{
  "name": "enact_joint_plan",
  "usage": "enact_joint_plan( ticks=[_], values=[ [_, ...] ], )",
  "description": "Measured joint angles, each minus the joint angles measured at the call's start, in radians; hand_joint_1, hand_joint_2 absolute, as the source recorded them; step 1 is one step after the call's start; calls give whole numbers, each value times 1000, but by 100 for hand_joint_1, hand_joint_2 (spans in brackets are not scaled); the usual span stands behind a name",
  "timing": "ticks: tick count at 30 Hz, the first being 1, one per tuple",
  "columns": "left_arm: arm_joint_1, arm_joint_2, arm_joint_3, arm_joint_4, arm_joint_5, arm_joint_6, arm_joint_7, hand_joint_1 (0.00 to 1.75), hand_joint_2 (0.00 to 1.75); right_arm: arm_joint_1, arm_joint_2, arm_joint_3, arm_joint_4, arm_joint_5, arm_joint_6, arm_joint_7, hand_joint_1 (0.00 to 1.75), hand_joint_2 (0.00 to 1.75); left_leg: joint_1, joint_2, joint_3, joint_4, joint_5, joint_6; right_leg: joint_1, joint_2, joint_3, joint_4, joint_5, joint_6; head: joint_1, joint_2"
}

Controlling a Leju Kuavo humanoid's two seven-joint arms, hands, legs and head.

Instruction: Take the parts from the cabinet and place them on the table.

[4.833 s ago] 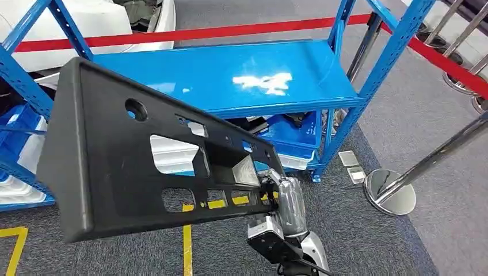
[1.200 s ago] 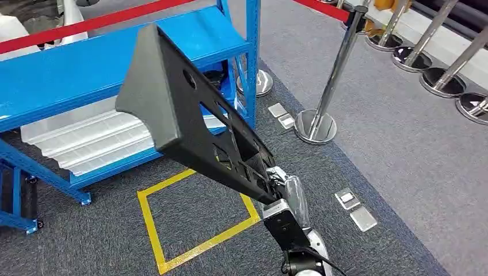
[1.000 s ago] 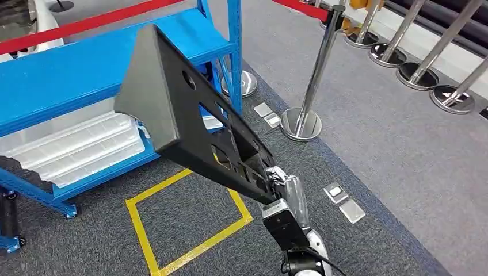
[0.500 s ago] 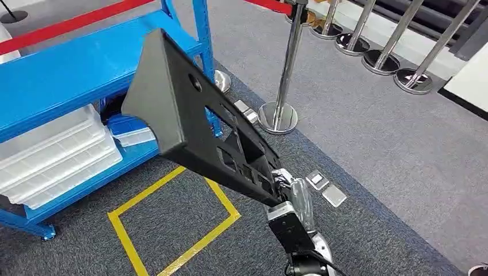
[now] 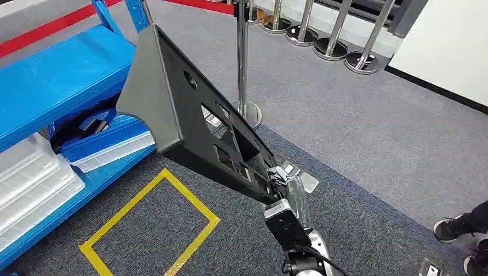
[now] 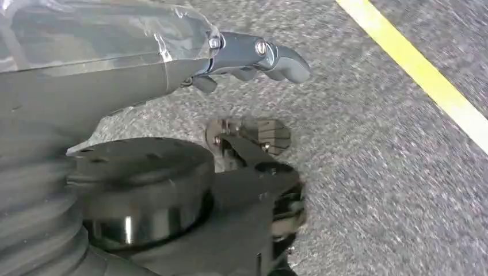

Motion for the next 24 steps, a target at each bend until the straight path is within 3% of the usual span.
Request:
enact_joint_plan(
  ticks=[3,4,5,6,8,9,10,11,12,13,14,15,18,19,20,21,23,24],
  values=[
    [-1,0,0,1,0,-2,8,0,175,3,0,0,0,3,0,-2,175,175,-9,32,3,-4,6,14,-8,33,-5,-12,13,21,0,0],
    [-3,-1,0,1,0,-2,11,0,175,5,0,0,0,5,-1,-3,175,175,1,52,7,-18,14,24,-10,24,-7,-5,7,22,0,0],
    [-5,-1,0,2,-1,-2,14,0,175,4,0,0,0,6,-1,-3,175,175,-1,61,9,-23,16,30,-2,-40,-19,23,-15,24,8,0],
    [-5,-1,0,2,-1,-2,15,0,175,1,0,0,0,6,-1,-4,175,175,-2,76,8,-23,17,33,-2,-71,-45,76,-51,29,18,0],
    [-2,-1,0,2,-1,-2,19,0,175,2,0,0,0,6,-1,-3,175,175,-7,108,7,-22,15,35,-6,-95,-118,238,-125,36,23,0],
    [-2,-1,0,2,0,-2,19,0,175,3,0,0,0,6,-1,-3,175,175,-7,123,7,-22,15,36,-8,-98,-141,289,-137,38,24,0],
    [-3,-1,0,2,0,-2,19,0,175,4,0,0,0,6,0,-3,175,175,-8,136,7,-22,14,36,-9,-100,-139,287,-125,39,27,0],
    [-4,-1,0,2,-1,-2,19,0,175,5,-1,0,0,6,0,-3,175,175,-7,148,9,-22,12,34,-9,-103,-110,237,-91,38,29,0],
    [-5,-1,0,2,-1,-2,19,0,175,5,-1,0,0,6,-1,-3,175,175,-7,159,12,-22,9,32,-9,-111,-61,147,-47,37,33,0],
    [-5,-2,0,2,-1,-2,19,0,175,4,-1,0,0,6,-1,-3,175,175,-7,167,17,-22,7,28,-8,-132,-6,49,-7,34,37,0],
    [-5,-1,0,2,-1,-2,19,0,175,3,-1,0,0,6,-1,-3,175,175,-9,175,20,-22,3,23,-4,-170,26,-20,-9,30,42,0],
    [-7,-1,0,2,-1,-2,19,0,175,4,-1,0,0,6,-1,-4,175,175,-15,179,21,-20,0,17,4,-161,26,-22,-4,21,39,0],
    [-10,-2,0,2,-2,-2,19,0,175,3,-2,0,0,7,-1,-5,175,175,-14,198,27,-26,2,2,11,-134,18,-19,-5,7,35,0],
    [-11,-2,0,2,-4,-2,19,0,175,3,-2,0,0,9,-1,-5,175,175,-12,198,29,-24,-6,-6,1,-124,25,-30,2,-3,36,0],
    [-13,-2,0,2,-6,-2,19,0,175,2,-2,0,0,10,-1,-5,175,175,-8,162,28,-1,-25,-11,0,-119,28,-33,4,-7,34,0],
    [-13,-2,0,2,-8,-2,19,0,175,-1,-1,0,0,10,-1,-5,175,175,-8,131,3,54,-61,-12,-1,-111,26,-33,6,-12,27,0],
    [-10,-2,0,2,-9,-2,19,0,175,-1,0,0,0,10,-1,-5,175,175,-9,108,-72,214,-134,-14,2,-91,26,-33,5,-15,15,0],
    [-9,-2,0,2,-9,-2,20,0,175,-1,0,0,0,10,-1,-5,175,175,-10,105,-106,279,-151,-14,3,-79,25,-32,5,-16,13,0]
  ],
)
